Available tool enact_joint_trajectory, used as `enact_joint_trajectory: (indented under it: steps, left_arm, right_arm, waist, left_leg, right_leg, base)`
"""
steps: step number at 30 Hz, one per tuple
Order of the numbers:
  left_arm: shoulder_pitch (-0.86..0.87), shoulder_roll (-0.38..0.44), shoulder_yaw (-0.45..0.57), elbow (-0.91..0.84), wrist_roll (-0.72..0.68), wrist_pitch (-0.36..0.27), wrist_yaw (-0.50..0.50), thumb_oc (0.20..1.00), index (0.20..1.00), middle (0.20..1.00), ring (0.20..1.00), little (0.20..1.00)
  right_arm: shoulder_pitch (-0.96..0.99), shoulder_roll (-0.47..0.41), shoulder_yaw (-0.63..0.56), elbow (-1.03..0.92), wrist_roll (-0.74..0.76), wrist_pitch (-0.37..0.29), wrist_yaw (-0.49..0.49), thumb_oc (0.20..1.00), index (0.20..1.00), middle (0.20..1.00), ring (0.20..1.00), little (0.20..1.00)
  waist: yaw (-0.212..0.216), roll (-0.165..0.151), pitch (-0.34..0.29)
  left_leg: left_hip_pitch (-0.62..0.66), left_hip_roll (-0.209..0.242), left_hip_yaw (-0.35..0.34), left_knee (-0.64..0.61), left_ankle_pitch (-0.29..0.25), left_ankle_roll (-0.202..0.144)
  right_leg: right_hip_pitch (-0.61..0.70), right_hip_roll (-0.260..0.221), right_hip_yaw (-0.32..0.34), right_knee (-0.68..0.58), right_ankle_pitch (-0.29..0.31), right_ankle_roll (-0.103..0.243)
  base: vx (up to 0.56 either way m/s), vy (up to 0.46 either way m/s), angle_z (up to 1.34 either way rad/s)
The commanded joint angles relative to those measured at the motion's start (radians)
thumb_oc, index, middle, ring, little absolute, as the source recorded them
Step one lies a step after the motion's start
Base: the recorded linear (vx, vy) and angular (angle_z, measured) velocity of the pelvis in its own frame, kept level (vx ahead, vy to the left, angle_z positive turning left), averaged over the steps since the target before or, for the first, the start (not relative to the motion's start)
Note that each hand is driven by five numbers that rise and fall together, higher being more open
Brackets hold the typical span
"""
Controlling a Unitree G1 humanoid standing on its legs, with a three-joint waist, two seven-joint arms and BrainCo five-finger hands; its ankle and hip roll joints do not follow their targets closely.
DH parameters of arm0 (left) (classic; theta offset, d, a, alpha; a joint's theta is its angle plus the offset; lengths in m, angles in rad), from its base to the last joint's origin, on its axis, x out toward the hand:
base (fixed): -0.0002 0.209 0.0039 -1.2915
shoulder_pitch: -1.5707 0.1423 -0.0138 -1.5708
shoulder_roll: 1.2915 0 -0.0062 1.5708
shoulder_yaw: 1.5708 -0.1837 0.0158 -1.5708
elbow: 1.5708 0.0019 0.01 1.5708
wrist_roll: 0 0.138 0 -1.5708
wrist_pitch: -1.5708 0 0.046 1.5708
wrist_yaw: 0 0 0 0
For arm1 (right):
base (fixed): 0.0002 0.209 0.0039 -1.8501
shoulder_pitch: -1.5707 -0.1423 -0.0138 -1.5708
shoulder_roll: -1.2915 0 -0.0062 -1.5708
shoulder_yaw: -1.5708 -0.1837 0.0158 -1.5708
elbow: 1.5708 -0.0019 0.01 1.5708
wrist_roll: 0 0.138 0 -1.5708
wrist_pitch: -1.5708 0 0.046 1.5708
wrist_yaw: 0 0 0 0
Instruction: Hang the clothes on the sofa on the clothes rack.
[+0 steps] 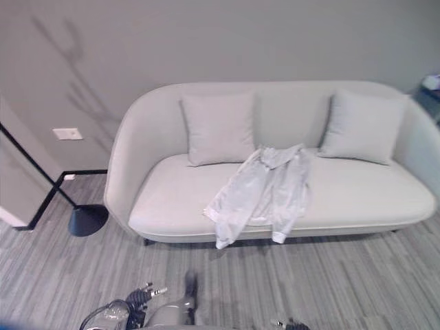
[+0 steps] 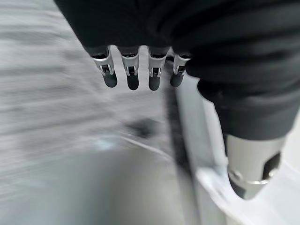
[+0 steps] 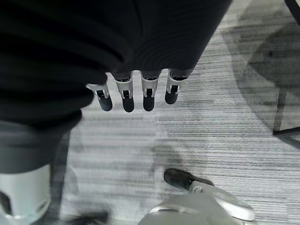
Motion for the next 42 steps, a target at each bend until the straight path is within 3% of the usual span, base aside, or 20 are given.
enact_joint_trajectory:
  steps: [1, 2, 4, 6, 9, 11, 13, 15, 16, 18, 21, 25, 27, 28, 30, 33, 35, 37, 39, 42]
  left_arm:
    - [0.02, 0.002, -0.008, -0.036, 0.023, -0.016, 0.003, 1.0, 1.0, 1.0, 1.0, 1.0]
    - [0.038, 0.002, 0.011, 0.002, 0.037, -0.018, 0.009, 1.0, 1.0, 1.0, 1.0, 1.0]
    - [0.041, 0.008, 0.026, 0.023, 0.043, -0.018, 0.009, 1.0, 1.0, 1.0, 1.0, 1.0]
    - [0.037, 0.007, 0.027, 0.03, 0.047, -0.018, 0.011, 1.0, 1.0, 1.0, 1.0, 1.0]
    - [0.028, 0.009, 0.017, 0.034, 0.051, -0.02, 0.021, 1.0, 1.0, 1.0, 1.0, 1.0]
    - [0.022, 0.013, 0.016, 0.031, 0.053, -0.019, 0.019, 1.0, 1.0, 1.0, 1.0, 1.0]
    - [0.016, 0.018, 0.017, 0.018, 0.053, -0.018, 0.022, 1.0, 1.0, 1.0, 1.0, 1.0]
    - [0.012, 0.017, 0.02, 0.005, 0.052, -0.014, 0.021, 1.0, 1.0, 1.0, 1.0, 1.0]
    - [0.012, 0.017, 0.02, 0.005, 0.052, -0.014, 0.021, 1.0, 1.0, 1.0, 1.0, 1.0]
    - [0.01, 0.016, 0.017, -0.011, 0.052, -0.016, 0.027, 1.0, 1.0, 1.0, 1.0, 1.0]
    - [-0.004, 0.023, 0.015, -0.025, 0.043, -0.017, 0.035, 1.0, 1.0, 1.0, 1.0, 1.0]
    - [-0.005, 0.033, 0.017, -0.028, 0.038, -0.024, 0.041, 1.0, 1.0, 1.0, 1.0, 1.0]
    - [0.01, 0.021, 0.026, -0.04, 0.034, -0.027, 0.039, 1.0, 1.0, 1.0, 1.0, 1.0]
    - [0.01, 0.02, 0.026, -0.04, 0.034, -0.027, 0.039, 1.0, 1.0, 1.0, 1.0, 1.0]
    - [0.029, 0.004, 0.031, -0.066, 0.023, -0.023, 0.033, 1.0, 1.0, 1.0, 1.0, 1.0]
    - [0.031, -0.006, 0.024, -0.079, 0.025, -0.017, 0.026, 1.0, 1.0, 1.0, 1.0, 1.0]
    - [0.032, -0.018, 0.016, -0.083, 0.024, -0.014, 0.022, 1.0, 1.0, 1.0, 1.0, 1.0]
    - [0.029, -0.024, 0.011, -0.087, 0.02, -0.013, 0.016, 1.0, 1.0, 1.0, 1.0, 1.0]
    - [0.027, -0.02, 0.012, -0.073, 0.021, -0.018, 0.017, 1.0, 1.0, 1.0, 1.0, 1.0]
    - [0.023, -0.017, 0.014, -0.061, 0.009, -0.018, 0.019, 1.0, 1.0, 1.0, 1.0, 1.0]
  right_arm:
    - [-0.003, -0.006, 0.027, -0.023, -0.008, -0.022, 0.008, 1.0, 1.0, 1.0, 1.0, 1.0]
    - [-0.013, 0.014, 0.043, -0.017, -0.021, -0.022, 0.016, 1.0, 1.0, 1.0, 1.0, 1.0]
    - [-0.024, 0.02, 0.059, -0.021, -0.032, -0.022, 0.024, 1.0, 1.0, 1.0, 1.0, 1.0]
    - [-0.028, 0.014, 0.061, -0.024, -0.036, -0.019, 0.027, 1.0, 1.0, 1.0, 1.0, 1.0]
    - [-0.034, 0.009, 0.046, -0.041, -0.029, -0.013, 0.031, 1.0, 1.0, 1.0, 1.0, 1.0]
    - [-0.033, 0.009, 0.045, -0.042, -0.024, -0.012, 0.03, 1.0, 1.0, 1.0, 1.0, 1.0]
    - [-0.031, 0.011, 0.048, -0.037, -0.028, -0.014, 0.022, 1.0, 1.0, 1.0, 1.0, 1.0]
    - [-0.036, 0.01, 0.047, -0.02, -0.028, -0.011, 0.017, 1.0, 1.0, 1.0, 1.0, 1.0]
    - [-0.036, 0.01, 0.047, -0.02, -0.028, -0.011, 0.017, 1.0, 1.0, 1.0, 1.0, 1.0]
    - [-0.041, 0.014, 0.054, -0.022, -0.032, -0.006, 0.016, 1.0, 1.0, 1.0, 1.0, 1.0]
    - [-0.052, 0.018, 0.067, -0.027, -0.031, -0.003, 0.016, 1.0, 1.0, 1.0, 1.0, 1.0]
    - [-0.05, 0.024, 0.075, -0.04, -0.039, -0.005, 0.019, 1.0, 1.0, 1.0, 1.0, 1.0]
    - [-0.055, 0.006, 0.082, -0.039, -0.042, -0.014, 0.016, 1.0, 1.0, 1.0, 1.0, 1.0]
    - [-0.055, 0.006, 0.083, -0.039, -0.042, -0.014, 0.016, 1.0, 1.0, 1.0, 1.0, 1.0]
    - [-0.044, -0.019, 0.079, -0.058, -0.036, -0.023, 0.01, 1.0, 1.0, 1.0, 1.0, 1.0]
    - [-0.035, -0.038, 0.068, -0.062, -0.029, -0.025, 0.004, 1.0, 1.0, 1.0, 1.0, 1.0]
    - [-0.031, -0.052, 0.064, -0.071, -0.025, -0.027, 0.0, 1.0, 1.0, 1.0, 1.0, 1.0]
    - [-0.034, -0.066, 0.06, -0.068, -0.019, -0.025, -0.005, 1.0, 1.0, 1.0, 1.0, 1.0]
    - [-0.053, -0.059, 0.072, -0.077, -0.025, -0.024, -0.003, 1.0, 1.0, 1.0, 1.0, 1.0]
    - [-0.074, -0.052, 0.083, -0.082, -0.024, -0.026, -0.003, 1.0, 1.0, 1.0, 1.0, 1.0]
  waist:
    - [0.013, -0.013, -0.078]
    - [0.026, -0.036, -0.136]
    - [0.034, -0.036, -0.162]
    - [0.024, -0.023, -0.158]
    - [-0.018, 0.035, -0.115]
    - [-0.024, 0.042, -0.104]
    - [-0.01, 0.016, -0.114]
    - [-0.002, 0.016, -0.124]
    - [-0.004, 0.016, -0.122]
    - [-0.008, 0.025, -0.131]
    - [-0.009, 0.027, -0.118]
    - [-0.006, -0.003, -0.12]
    - [-0.001, -0.003, -0.14]
    - [-0.001, -0.002, -0.141]
    - [-0.011, 0.006, -0.139]
    - [-0.03, 0.012, -0.13]
    - [-0.048, 0.006, -0.118]
    - [-0.055, -0.002, -0.101]
    - [-0.028, -0.017, -0.085]
    - [0.017, -0.026, -0.076]
  left_leg:
    - [0.217, -0.046, -0.059, -0.044, 0.057, 0.089]
    - [0.244, -0.049, -0.045, -0.044, 0.047, 0.09]
    - [0.277, -0.044, -0.024, -0.044, 0.04, 0.093]
    - [0.303, -0.035, -0.018, -0.044, 0.035, 0.095]
    - [0.388, -0.003, -0.036, -0.044, 0.028, 0.1]
    - [0.407, 0.002, -0.038, -0.044, 0.025, 0.101]
    - [0.418, -0.007, -0.055, -0.044, -0.013, 0.092]
    - [0.419, 0.006, -0.074, -0.044, -0.016, 0.084]
    - [0.422, 0.006, -0.076, -0.044, -0.017, 0.083]
    - [0.427, 0.042, -0.095, -0.044, -0.023, 0.071]
    - [0.447, 0.09, -0.092, -0.044, -0.014, 0.057]
    - [0.456, 0.127, -0.091, -0.044, 0.003, 0.054]
    - [0.442, 0.208, -0.084, -0.044, 0.033, 0.053]
    - [0.442, 0.21, -0.085, -0.044, 0.033, 0.053]
    - [0.443, 0.274, -0.075, -0.03, 0.076, 0.063]
    - [0.431, 0.299, -0.066, 0.024, 0.074, 0.068]
    - [0.429, 0.33, -0.023, 0.081, 0.075, 0.069]
    - [0.416, 0.327, -0.009, 0.162, 0.069, 0.065]
    - [0.349, 0.239, -0.097, 0.256, 0.032, 0.064]
    - [0.3, 0.151, -0.092, 0.182, 0.011, 0.062]
  right_leg:
    - [-0.073, -0.011, 0.031, 0.009, 0.203, 0.087]
    - [-0.035, -0.05, 0.011, 0.01, 0.246, 0.093]
    - [-0.04, -0.084, -0.007, 0.128, 0.246, 0.097]
    - [-0.056, -0.089, -0.011, 0.211, 0.236, 0.103]
    - [-0.142, -0.078, -0.02, 0.444, 0.192, 0.094]
    - [-0.159, -0.088, -0.029, 0.477, 0.183, 0.093]
    - [-0.138, -0.205, -0.115, 0.291, 0.168, 0.073]
    - [-0.148, -0.251, -0.131, 0.173, 0.173, 0.08]
    - [-0.142, -0.25, -0.133, 0.169, 0.174, 0.079]
    - [-0.169, -0.32, -0.124, 0.044, 0.189, 0.089]
    - [-0.184, -0.392, -0.126, 0.009, 0.202, 0.096]
    - [-0.17, -0.379, -0.112, 0.009, 0.204, 0.112]
    - [-0.173, -0.315, -0.129, 0.009, 0.187, 0.131]
    - [-0.173, -0.314, -0.129, 0.009, 0.187, 0.131]
    - [-0.166, -0.231, -0.127, 0.009, 0.165, 0.14]
    - [-0.162, -0.196, -0.131, 0.009, 0.152, 0.14]
    - [-0.154, -0.183, -0.15, 0.009, 0.161, 0.139]
    - [-0.142, -0.176, -0.156, 0.009, 0.169, 0.131]
    - [-0.141, -0.157, -0.119, 0.009, 0.162, 0.119]
    - [-0.144, -0.119, -0.094, 0.009, 0.154, 0.113]
  base:
    - [0.35, 0.054, -0.81]
    - [0.36, 0.061, -0.95]
    - [0.36, 0.119, -1.12]
    - [0.14, 0.091, -0.65]
    - [0.12, 0.085, -0.09]
    - [0.13, 0.002, 0.05]
    - [0.23, -0.178, 0.11]
    - [0.11, -0.182, -0.79]
    - [0.09, -0.168, -0.43]
    - [0.11, -0.268, 0.3]
    - [0.08, -0.323, 0.34]
    - [0.03, -0.417, 0.15]
    - [-0.03, -0.531, -0.02]
    - [-0.03, -0.533, -0.13]
    - [-0.04, -0.552, -0.16]
    - [-0.05, -0.33, 0.02]
    - [-0.04, -0.401, 0.23]
    - [0.0, -0.357, 0.22]
    - [0.02, -0.356, 0.15]
    - [0.04, -0.266, -0.58]
